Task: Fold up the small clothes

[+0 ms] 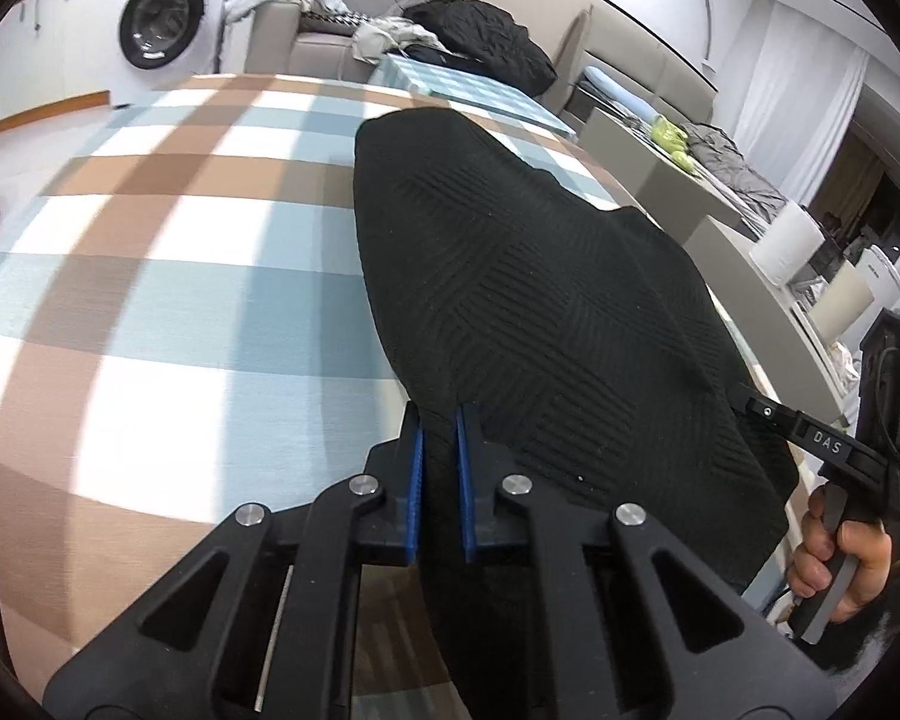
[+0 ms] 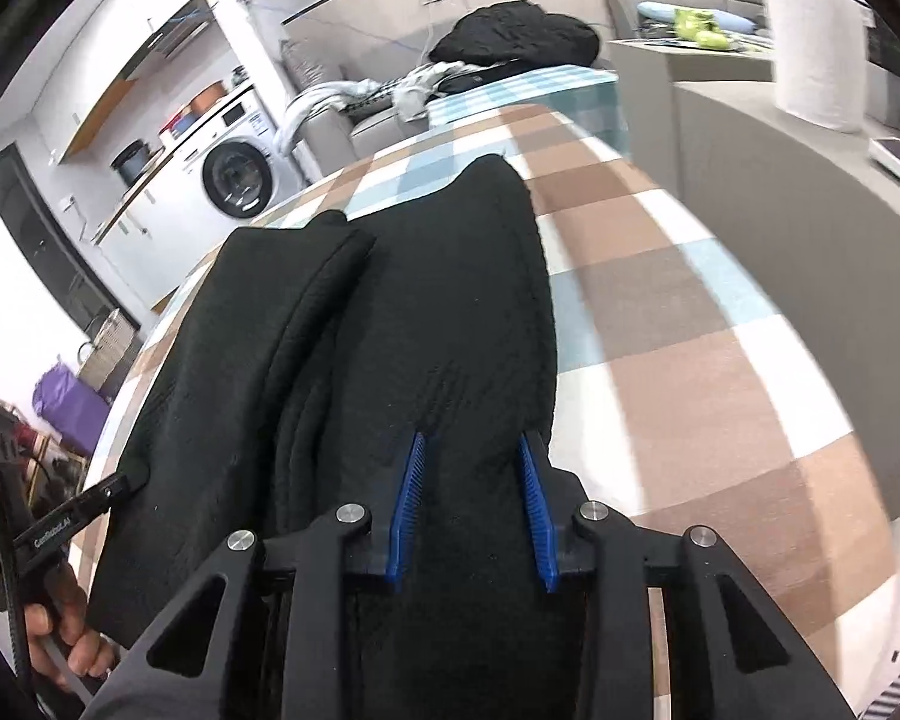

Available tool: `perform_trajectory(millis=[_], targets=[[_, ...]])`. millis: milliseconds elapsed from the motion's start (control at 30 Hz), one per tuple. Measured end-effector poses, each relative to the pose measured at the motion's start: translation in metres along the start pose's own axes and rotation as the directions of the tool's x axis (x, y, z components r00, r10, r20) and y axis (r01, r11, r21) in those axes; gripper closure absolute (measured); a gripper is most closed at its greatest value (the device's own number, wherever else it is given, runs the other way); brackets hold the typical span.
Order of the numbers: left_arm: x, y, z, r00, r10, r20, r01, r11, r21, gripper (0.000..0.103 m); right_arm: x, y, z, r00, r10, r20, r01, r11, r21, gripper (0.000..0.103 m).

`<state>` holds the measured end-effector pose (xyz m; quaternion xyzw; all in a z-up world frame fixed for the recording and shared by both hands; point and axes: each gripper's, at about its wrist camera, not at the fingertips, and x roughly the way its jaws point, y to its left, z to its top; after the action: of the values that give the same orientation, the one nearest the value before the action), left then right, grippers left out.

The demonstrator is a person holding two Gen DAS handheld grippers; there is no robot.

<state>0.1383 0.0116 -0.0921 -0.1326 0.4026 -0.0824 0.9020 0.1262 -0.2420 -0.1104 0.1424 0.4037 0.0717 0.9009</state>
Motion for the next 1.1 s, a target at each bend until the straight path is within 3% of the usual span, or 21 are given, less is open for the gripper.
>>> perform_trajectory(millis=[200, 300, 400, 500, 567, 667, 800, 867, 967, 1000, 1033, 1100], targets=[[-0.026, 0.041, -0.006, 0.996, 0.087, 0.010, -0.087, 0.996, -0.010, 0.096, 0.011, 0.052, -0.015, 0.997, 0.061, -0.048, -0.066, 0.993, -0.101, 0.070], [-0.034, 0.054, -0.006, 0.996, 0.092, -0.005, -0.092, 0.996, -0.004, 0.093, 0.008, 0.073, -0.023, 0.998, 0.029, -0.058, -0.041, 0.976, -0.216, 0.067], [-0.047, 0.061, -0.004, 0.996, 0.089, 0.014, -0.089, 0.996, -0.013, 0.090, -0.003, 0.074, -0.023, 0.999, 0.029, -0.030, -0.034, 0.977, -0.209, 0.064], [-0.057, 0.058, 0.000, 0.994, 0.099, 0.049, -0.100, 0.995, 0.017, 0.079, -0.010, 0.077, -0.014, 0.997, 0.078, -0.009, -0.078, 0.977, -0.200, 0.060], [-0.060, 0.054, 0.004, 0.992, 0.109, 0.063, -0.111, 0.993, 0.026, 0.052, -0.007, 0.083, -0.008, 0.990, 0.137, -0.020, -0.138, 0.974, -0.178, 0.051], [-0.063, 0.043, 0.009, 0.990, 0.107, 0.087, -0.111, 0.993, 0.032, 0.033, 0.015, 0.095, 0.005, 0.973, 0.222, -0.068, -0.230, 0.961, -0.151, 0.048], [-0.064, 0.040, 0.011, 0.991, 0.104, 0.086, -0.107, 0.994, 0.028, 0.029, 0.059, 0.104, 0.021, 0.948, 0.275, -0.162, -0.290, 0.954, -0.075, 0.048], [-0.064, 0.042, 0.010, 0.991, 0.107, 0.086, -0.109, 0.994, 0.018, 0.022, 0.071, 0.111, 0.025, 0.941, 0.284, -0.184, -0.300, 0.952, -0.065, 0.048], [-0.061, 0.047, 0.009, 0.986, 0.143, 0.080, -0.143, 0.990, -0.004, 0.022, 0.084, 0.124, 0.035, 0.940, 0.283, -0.192, -0.298, 0.953, -0.056, 0.049], [-0.060, 0.049, 0.009, 0.986, 0.151, 0.072, -0.151, 0.989, -0.010, 0.022, 0.089, 0.130, 0.036, 0.942, 0.273, -0.194, -0.290, 0.955, -0.064, 0.059], [-0.058, 0.050, 0.009, 0.986, 0.149, 0.068, -0.148, 0.989, -0.014, 0.022, 0.091, 0.134, 0.036, 0.939, 0.276, -0.207, -0.296, 0.952, -0.074, 0.079], [-0.059, 0.052, 0.008, 0.989, 0.135, 0.066, -0.133, 0.991, -0.023, 0.022, 0.089, 0.142, 0.036, 0.945, 0.265, -0.194, -0.289, 0.951, -0.108, 0.088]])
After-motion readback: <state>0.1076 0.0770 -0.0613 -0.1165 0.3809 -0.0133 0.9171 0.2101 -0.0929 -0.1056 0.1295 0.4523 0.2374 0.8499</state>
